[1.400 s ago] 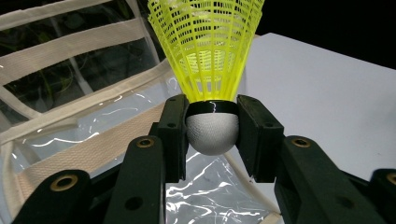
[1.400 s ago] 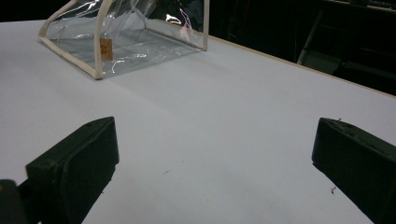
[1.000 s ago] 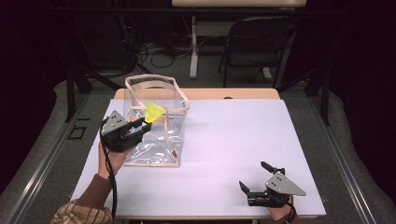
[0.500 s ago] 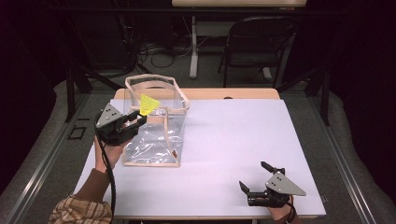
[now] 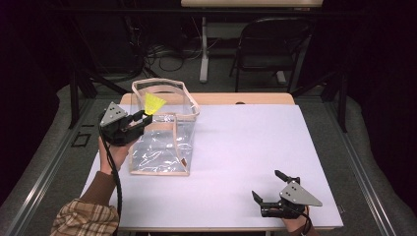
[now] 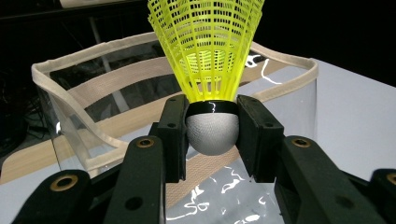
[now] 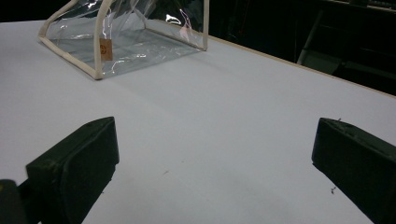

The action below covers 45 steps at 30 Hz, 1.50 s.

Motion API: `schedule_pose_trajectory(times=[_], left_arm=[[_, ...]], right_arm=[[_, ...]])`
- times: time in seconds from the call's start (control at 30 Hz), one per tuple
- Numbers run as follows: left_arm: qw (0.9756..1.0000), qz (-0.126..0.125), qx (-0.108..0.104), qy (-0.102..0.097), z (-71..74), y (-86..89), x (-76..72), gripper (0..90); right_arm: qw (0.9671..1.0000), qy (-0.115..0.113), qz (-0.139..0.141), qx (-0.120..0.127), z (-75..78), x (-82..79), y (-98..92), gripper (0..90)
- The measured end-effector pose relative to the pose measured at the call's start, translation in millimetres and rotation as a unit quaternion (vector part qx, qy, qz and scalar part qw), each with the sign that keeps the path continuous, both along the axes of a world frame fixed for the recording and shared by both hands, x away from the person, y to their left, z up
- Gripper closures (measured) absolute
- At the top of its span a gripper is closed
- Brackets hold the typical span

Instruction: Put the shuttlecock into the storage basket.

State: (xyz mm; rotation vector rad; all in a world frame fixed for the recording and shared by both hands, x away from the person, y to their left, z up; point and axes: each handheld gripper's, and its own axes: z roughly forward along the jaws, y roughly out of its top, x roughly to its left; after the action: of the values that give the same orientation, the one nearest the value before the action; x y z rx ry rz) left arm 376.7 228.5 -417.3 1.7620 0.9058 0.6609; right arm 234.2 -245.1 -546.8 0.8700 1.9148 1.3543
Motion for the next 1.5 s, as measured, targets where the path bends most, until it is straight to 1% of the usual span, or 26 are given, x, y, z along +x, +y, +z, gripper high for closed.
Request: schedule_pose_trajectory(times=[0.27, 0.4, 0.77, 0.83, 1.07, 1.23, 1.27, 1.5], left_arm=[[1.0000, 0.005, -0.002, 0.000, 3.2, -1.1, 8.2, 64.7], [1.0000, 0.008, 0.001, -0.001, 5.0, -1.4, 12.7, 64.7], [0.9998, 0.022, -0.001, 0.000, 5.2, -0.3, 25.2, 64.7], [0.9997, 0.024, -0.001, 0.002, 5.0, 0.0, 27.6, 64.7], [0.9994, 0.030, -0.013, 0.005, 4.3, 0.2, 35.7, 64.7], [0.9993, 0.034, -0.013, 0.008, 4.9, -2.2, 42.1, 64.7], [0.9993, 0.034, -0.010, 0.008, 4.8, -2.5, 43.5, 64.7], [0.9990, 0.040, -0.004, 0.018, 1.4, -5.6, 52.7, 64.7]], right_arm=[[1.0000, 0.000, 0.000, 0.000, -0.1, 0.0, 0.1, 0.1], [1.0000, 0.000, 0.000, 0.000, -0.1, 0.1, 0.0, 0.1], [1.0000, 0.000, 0.000, 0.000, -0.1, 0.1, 0.1, 0.1], [1.0000, 0.000, 0.000, 0.000, -0.1, 0.1, 0.0, 0.1], [1.0000, -0.001, 0.000, 0.000, -0.3, 0.3, 0.1, 0.1], [1.0000, 0.000, 0.000, 0.001, -0.4, 0.4, 0.0, 0.1], [1.0000, 0.000, 0.001, 0.002, -0.5, 0.5, 0.1, 0.1], [1.0000, 0.001, 0.001, 0.001, -0.4, 0.5, -0.1, 0.1]])
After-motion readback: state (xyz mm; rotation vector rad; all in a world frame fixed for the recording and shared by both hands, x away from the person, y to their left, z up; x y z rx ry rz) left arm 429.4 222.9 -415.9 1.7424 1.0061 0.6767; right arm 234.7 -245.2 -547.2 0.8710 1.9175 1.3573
